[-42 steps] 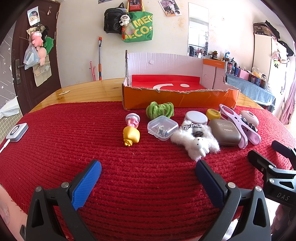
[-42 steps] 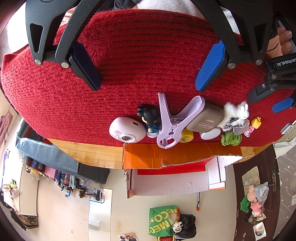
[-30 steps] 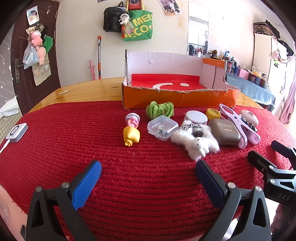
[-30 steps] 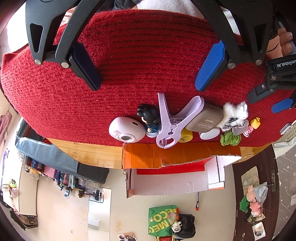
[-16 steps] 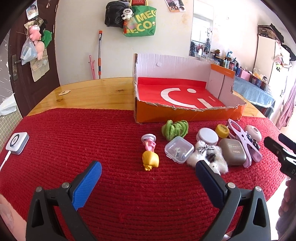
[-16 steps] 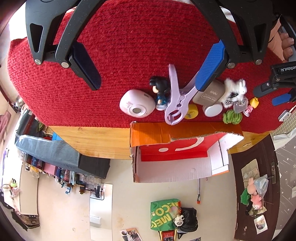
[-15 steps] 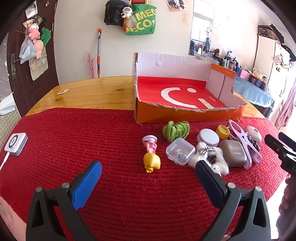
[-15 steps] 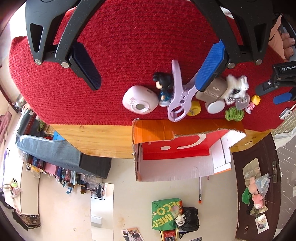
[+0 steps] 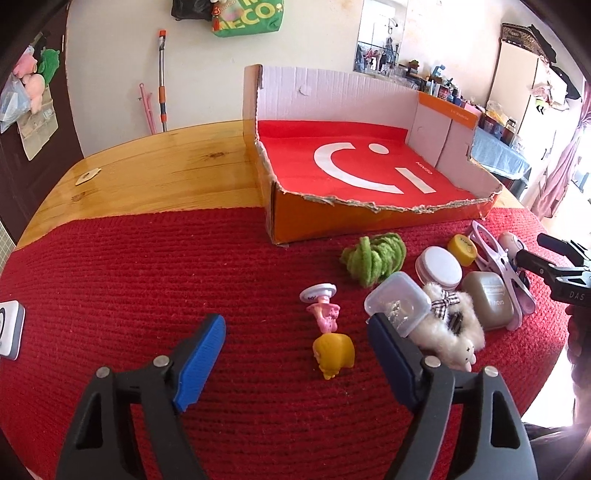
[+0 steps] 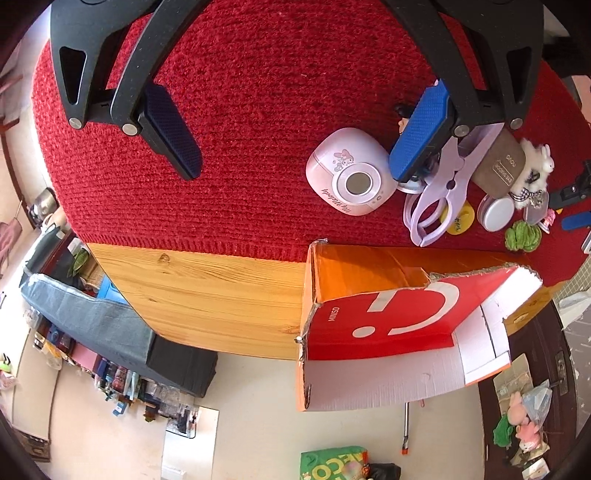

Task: Organize objects
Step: 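Grasp the yellow-pink toy with left tool while right tool grasps the white-pink speaker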

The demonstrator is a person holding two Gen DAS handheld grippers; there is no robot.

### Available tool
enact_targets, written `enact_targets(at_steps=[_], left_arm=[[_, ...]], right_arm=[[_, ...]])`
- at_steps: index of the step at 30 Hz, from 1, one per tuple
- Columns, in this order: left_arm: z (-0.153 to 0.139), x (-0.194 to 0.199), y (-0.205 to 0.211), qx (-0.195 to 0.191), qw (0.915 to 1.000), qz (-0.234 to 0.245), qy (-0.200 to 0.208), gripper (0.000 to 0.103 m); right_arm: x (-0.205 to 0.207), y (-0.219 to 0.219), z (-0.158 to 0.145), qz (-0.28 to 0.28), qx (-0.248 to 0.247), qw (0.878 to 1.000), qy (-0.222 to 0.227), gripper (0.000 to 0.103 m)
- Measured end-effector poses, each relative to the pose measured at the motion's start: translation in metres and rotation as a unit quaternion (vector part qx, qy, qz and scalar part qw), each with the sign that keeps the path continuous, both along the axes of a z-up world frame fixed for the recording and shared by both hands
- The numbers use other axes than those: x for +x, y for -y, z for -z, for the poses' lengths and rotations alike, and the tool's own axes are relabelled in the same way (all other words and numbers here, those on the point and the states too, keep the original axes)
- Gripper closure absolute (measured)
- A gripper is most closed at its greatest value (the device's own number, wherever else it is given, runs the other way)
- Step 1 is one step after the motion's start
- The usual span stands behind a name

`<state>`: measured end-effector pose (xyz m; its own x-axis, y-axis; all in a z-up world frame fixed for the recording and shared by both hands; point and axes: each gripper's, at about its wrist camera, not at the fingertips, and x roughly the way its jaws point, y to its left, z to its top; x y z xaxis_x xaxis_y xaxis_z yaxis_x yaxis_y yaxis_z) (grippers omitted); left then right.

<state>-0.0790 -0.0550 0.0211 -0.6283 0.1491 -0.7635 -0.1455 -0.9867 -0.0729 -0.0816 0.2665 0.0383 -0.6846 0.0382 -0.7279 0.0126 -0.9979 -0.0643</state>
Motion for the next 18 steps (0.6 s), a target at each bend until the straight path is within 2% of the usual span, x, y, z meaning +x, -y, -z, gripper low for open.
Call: enact_targets(at_steps=[4,8,11,13,14,16,18], left_arm=[[0.001,-0.003,0.000,-0.012,0.9999,0.005,-0.006,0.026],[0.002,-0.006,-0.006,-0.028,0.9994,0.015,-0.016,0.039],[0.001,-0.006,-0.009,-0.026,0.9992,0.025,-0.018,0.049],[0.000,-0.006,-0.012,-0.024,0.9989,0.036,-0.020,0.064],[0.000,-0.006,-0.013,-0.019,0.9988,0.040,-0.020,0.068],[0.000,-0.005,-0.015,-0.014,0.9987,0.045,-0.020,0.083],[-0.001,-0.004,-0.017,-0.012,0.9986,0.046,-0.021,0.084]], right_arm=[[-0.007,0.005,0.005,-0.014,0.011,1.000,0.013,0.000],[-0.013,0.002,0.005,-0.017,0.007,1.000,0.014,0.001],[-0.016,0.003,0.007,-0.026,-0.001,0.999,0.022,0.014],[-0.016,0.005,0.011,-0.034,-0.002,0.999,0.028,0.033],[-0.016,0.006,0.011,-0.038,-0.007,0.999,0.026,0.035],[-0.014,0.007,0.011,-0.045,-0.014,0.999,0.024,0.046],[-0.012,0.010,0.010,-0.050,-0.019,0.998,0.022,0.056]])
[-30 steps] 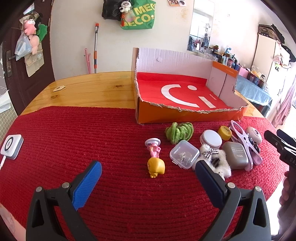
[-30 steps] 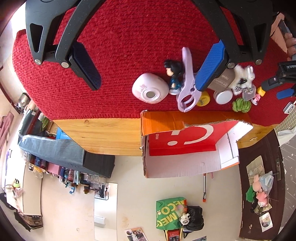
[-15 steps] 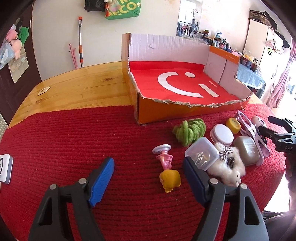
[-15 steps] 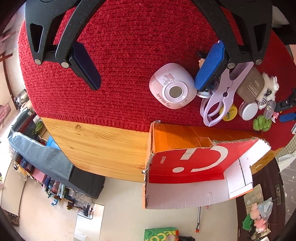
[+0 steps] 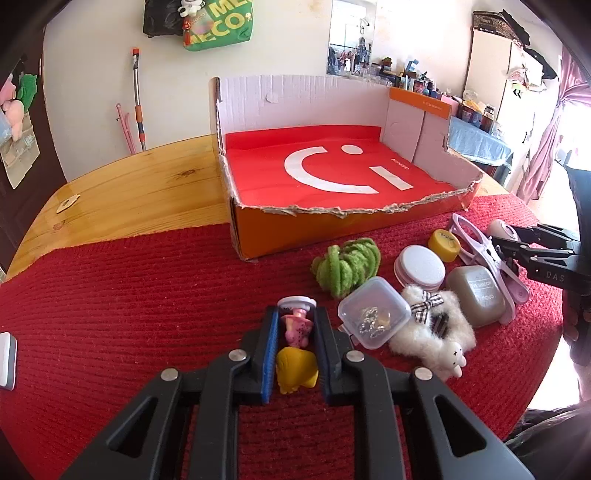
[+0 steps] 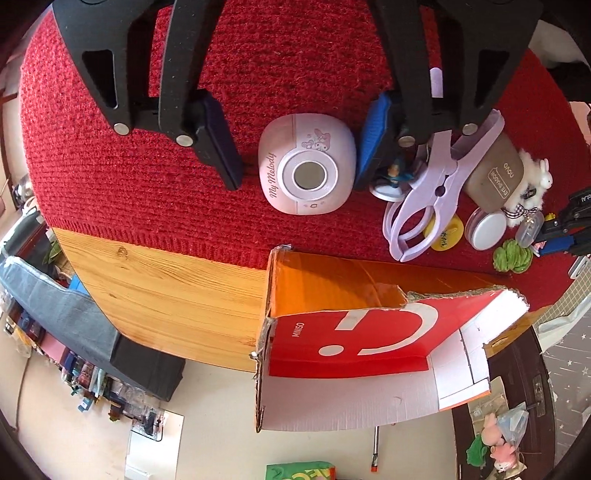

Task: Organize objects
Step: 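Grasp the yellow-pink toy with left tool while right tool grasps the white-pink speaker, then carry the toy with left tool while right tool carries the speaker into the orange box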

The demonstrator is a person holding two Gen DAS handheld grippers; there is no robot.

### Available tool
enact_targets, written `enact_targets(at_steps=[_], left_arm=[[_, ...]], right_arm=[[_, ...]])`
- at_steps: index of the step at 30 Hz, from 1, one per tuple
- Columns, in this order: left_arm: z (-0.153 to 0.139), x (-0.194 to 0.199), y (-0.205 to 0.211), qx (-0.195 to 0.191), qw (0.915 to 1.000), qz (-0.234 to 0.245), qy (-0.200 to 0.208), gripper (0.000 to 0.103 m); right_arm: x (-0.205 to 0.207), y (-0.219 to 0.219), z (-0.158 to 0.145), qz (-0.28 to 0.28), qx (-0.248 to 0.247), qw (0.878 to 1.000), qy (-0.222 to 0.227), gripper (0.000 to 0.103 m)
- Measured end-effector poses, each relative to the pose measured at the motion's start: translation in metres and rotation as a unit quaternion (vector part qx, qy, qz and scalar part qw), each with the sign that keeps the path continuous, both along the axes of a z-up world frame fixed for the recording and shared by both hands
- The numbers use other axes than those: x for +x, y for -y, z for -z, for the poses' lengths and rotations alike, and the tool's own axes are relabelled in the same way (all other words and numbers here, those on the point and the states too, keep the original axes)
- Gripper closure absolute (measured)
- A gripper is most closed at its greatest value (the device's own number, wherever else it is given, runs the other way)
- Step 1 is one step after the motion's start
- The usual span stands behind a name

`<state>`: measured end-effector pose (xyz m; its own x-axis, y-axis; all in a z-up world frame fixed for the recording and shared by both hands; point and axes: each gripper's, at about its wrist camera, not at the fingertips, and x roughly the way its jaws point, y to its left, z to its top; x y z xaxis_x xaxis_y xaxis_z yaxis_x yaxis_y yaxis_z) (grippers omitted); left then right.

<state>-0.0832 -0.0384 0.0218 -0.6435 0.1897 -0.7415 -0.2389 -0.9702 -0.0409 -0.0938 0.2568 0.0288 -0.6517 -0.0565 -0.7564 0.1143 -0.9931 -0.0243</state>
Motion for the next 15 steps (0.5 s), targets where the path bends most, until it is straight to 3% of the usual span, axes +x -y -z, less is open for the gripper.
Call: enact_targets(at_steps=[15], left_arm=[[-0.017,0.005,-0.005,-0.006,0.9996,-0.002,-0.029,0.084]], right_arm=[[0.007,-0.003,-0.017,0.005,-0.013,1.000,-0.023,0.057]])
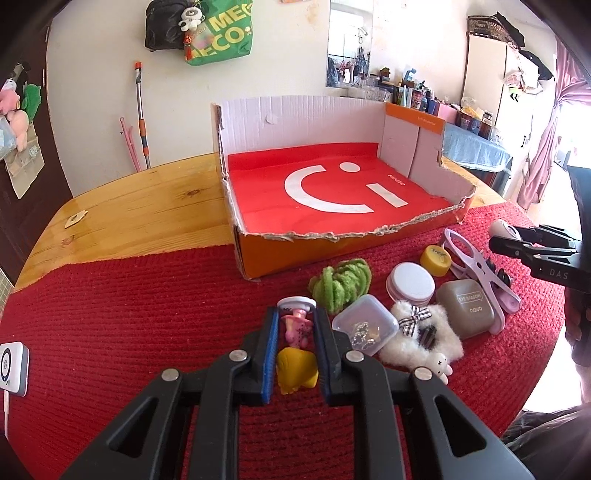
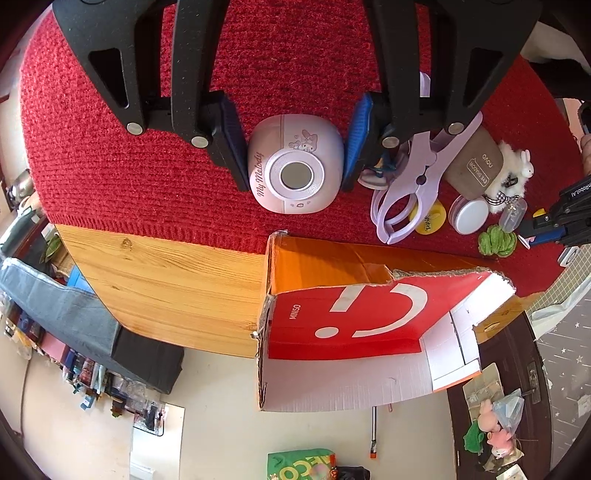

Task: Organize objects
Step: 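Carry the toy with left tool while right tool carries the speaker into the orange box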

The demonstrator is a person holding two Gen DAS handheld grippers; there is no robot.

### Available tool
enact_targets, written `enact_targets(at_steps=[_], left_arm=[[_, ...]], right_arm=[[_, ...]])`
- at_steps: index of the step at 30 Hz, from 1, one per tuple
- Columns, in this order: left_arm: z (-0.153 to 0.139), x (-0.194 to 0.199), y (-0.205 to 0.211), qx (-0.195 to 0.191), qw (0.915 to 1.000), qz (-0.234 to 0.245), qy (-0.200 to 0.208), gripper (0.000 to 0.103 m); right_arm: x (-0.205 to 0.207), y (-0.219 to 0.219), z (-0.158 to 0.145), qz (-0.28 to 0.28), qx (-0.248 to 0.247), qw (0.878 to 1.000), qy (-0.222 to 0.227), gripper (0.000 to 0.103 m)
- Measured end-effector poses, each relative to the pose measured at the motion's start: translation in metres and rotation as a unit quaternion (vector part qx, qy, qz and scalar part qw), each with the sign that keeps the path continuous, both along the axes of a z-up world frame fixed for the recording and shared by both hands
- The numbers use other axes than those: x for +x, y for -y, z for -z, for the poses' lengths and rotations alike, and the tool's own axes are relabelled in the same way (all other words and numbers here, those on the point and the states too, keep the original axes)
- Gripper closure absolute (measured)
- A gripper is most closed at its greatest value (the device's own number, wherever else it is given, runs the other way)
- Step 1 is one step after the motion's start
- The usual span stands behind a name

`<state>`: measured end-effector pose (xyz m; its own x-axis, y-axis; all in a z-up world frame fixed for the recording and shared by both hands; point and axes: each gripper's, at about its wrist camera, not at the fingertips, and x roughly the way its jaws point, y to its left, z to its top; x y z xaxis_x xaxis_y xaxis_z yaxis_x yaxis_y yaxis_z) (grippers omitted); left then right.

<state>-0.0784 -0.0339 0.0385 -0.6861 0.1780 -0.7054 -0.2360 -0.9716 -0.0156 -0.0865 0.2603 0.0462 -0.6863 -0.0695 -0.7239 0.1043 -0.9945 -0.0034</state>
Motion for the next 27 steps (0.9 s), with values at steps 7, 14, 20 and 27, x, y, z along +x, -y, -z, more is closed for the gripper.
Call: enact_targets(at_steps=[7,14,20,27], left_arm=[[-0.015,0.000,0.000,0.004,0.9999,0.001,-0.014,0.084],[-0.046,-0.014,-0.007,0.010,0.9989,0.021,-0.041,0.084],[-0.061,-0.042,-0.020,0.013,0.9978,0.054,-0.035,0.084],[-0.052,-0.091,-0.032,0.012,0.9953,0.093,0.023,0.084]], right_arm=[[0.000,0.003,-0.010,-0.004,-0.004,1.000,-0.010,0.057],[-0.009,0.008,-0.040,-0.019,-0.013,0.999,-0.040,0.057],[-0.036,0.017,-0.061,-0.044,-0.004,0.998,-0.051,0.057],[-0.087,0.028,-0.057,-0.096,0.004,0.995,0.001,0.057]])
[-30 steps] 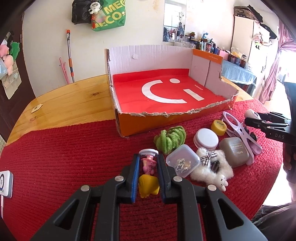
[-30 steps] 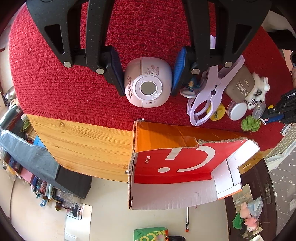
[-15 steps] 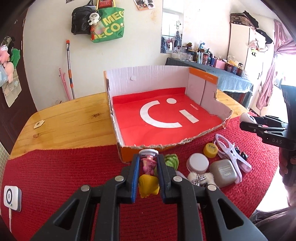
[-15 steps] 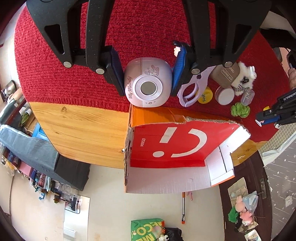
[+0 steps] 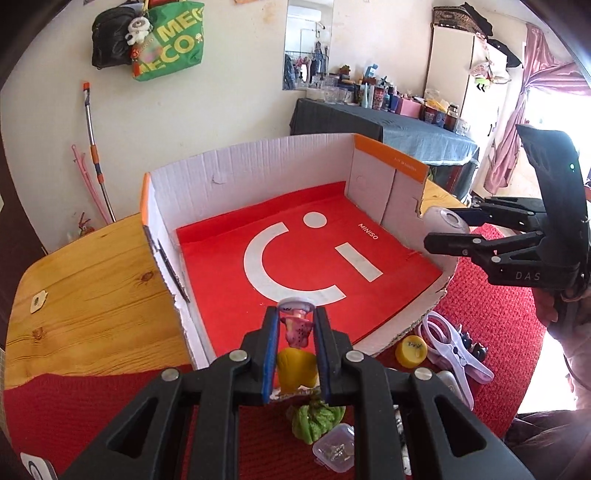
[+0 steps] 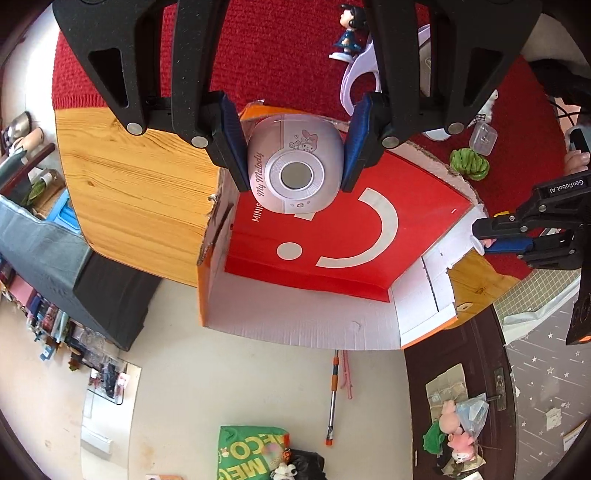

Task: Organize objects
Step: 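Carry the toy with left tool while right tool carries the speaker into the orange box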

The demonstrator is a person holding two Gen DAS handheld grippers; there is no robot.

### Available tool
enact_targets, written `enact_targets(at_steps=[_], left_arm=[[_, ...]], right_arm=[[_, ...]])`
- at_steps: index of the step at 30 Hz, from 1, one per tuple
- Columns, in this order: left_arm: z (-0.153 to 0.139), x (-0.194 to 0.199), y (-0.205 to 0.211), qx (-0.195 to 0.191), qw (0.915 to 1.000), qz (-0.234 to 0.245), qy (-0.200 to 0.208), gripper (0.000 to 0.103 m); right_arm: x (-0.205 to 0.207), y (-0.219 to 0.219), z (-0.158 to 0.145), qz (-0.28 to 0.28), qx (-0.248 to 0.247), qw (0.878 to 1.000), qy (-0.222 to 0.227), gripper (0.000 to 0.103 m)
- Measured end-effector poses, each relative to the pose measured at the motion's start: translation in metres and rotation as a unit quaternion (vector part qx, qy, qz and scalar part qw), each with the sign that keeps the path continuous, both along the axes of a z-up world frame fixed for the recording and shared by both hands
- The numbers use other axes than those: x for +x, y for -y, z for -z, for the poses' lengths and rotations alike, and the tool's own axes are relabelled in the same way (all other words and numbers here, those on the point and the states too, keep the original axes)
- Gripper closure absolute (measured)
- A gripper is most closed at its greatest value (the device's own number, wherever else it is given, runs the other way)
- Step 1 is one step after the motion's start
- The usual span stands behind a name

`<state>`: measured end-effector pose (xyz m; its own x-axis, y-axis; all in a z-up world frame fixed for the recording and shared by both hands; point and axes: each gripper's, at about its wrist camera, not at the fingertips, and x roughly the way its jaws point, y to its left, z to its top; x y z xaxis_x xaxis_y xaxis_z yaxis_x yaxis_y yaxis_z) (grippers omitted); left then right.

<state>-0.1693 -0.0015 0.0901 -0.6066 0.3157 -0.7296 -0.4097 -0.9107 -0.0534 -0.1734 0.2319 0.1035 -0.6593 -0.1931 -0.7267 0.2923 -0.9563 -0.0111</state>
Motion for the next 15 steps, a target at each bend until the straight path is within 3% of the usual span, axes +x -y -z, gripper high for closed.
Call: enact_targets(at_steps=[8,15], left_arm=[[0.023,-0.034,-0.006,-0.035,0.9979,0.026,0.048,0.084],[0.038,-0.042,-0.014,-0.080,0.9927,0.054,0.073,0.084]], right_arm=[[-0.048,0.005,0.027,-0.049,0.016,0.994,0.094,0.057],[-0.063,0.013,0.046,-0.081,0.050,0.984,0.148,0.057]])
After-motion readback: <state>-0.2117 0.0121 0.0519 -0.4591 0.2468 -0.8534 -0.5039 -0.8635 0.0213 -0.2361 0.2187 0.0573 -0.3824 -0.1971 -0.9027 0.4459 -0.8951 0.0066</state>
